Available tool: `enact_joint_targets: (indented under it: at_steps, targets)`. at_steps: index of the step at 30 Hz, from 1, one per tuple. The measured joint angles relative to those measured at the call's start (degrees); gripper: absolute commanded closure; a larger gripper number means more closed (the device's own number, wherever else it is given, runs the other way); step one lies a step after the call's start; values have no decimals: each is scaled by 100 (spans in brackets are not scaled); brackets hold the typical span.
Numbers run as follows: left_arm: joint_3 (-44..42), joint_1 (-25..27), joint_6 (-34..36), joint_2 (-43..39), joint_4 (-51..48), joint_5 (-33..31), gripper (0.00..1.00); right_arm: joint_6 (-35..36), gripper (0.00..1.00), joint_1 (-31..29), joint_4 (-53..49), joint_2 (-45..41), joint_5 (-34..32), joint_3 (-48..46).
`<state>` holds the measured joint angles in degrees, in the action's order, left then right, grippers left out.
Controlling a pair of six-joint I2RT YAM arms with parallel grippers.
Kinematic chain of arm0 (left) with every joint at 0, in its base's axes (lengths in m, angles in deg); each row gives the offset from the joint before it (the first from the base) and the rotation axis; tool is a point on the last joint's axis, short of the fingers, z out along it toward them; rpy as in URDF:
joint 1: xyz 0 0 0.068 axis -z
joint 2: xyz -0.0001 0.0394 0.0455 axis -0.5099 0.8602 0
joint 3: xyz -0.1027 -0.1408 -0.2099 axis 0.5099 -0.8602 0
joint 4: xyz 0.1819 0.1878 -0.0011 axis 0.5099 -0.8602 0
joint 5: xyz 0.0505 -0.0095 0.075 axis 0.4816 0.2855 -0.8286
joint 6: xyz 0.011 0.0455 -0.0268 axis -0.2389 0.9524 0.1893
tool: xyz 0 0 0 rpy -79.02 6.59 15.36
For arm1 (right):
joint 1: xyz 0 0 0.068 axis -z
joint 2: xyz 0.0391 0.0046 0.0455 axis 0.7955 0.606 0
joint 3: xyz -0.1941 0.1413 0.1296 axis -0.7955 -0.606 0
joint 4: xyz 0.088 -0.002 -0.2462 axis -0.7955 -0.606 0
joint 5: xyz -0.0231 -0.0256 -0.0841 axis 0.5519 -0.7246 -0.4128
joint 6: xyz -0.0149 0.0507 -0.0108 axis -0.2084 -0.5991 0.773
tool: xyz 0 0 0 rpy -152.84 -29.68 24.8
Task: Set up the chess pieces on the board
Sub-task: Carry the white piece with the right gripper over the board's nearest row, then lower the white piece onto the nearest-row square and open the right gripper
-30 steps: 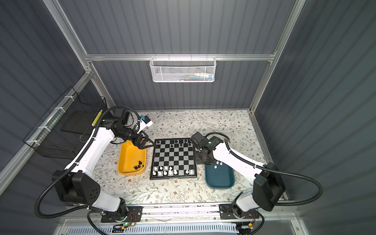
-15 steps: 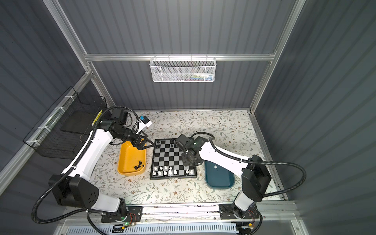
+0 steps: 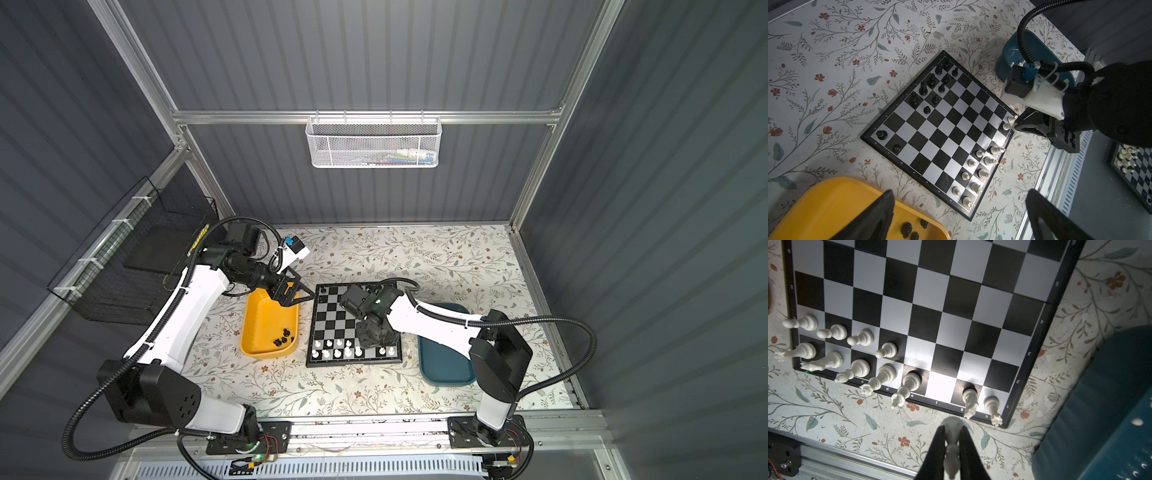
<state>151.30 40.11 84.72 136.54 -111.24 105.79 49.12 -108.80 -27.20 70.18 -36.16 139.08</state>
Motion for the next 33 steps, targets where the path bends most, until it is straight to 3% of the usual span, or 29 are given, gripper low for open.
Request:
enact_joint_targets:
  at_steps: [33]
  targets:
    - [0,0,7,0,-24,31,0,-92,84,-68,505,404,197,-166]
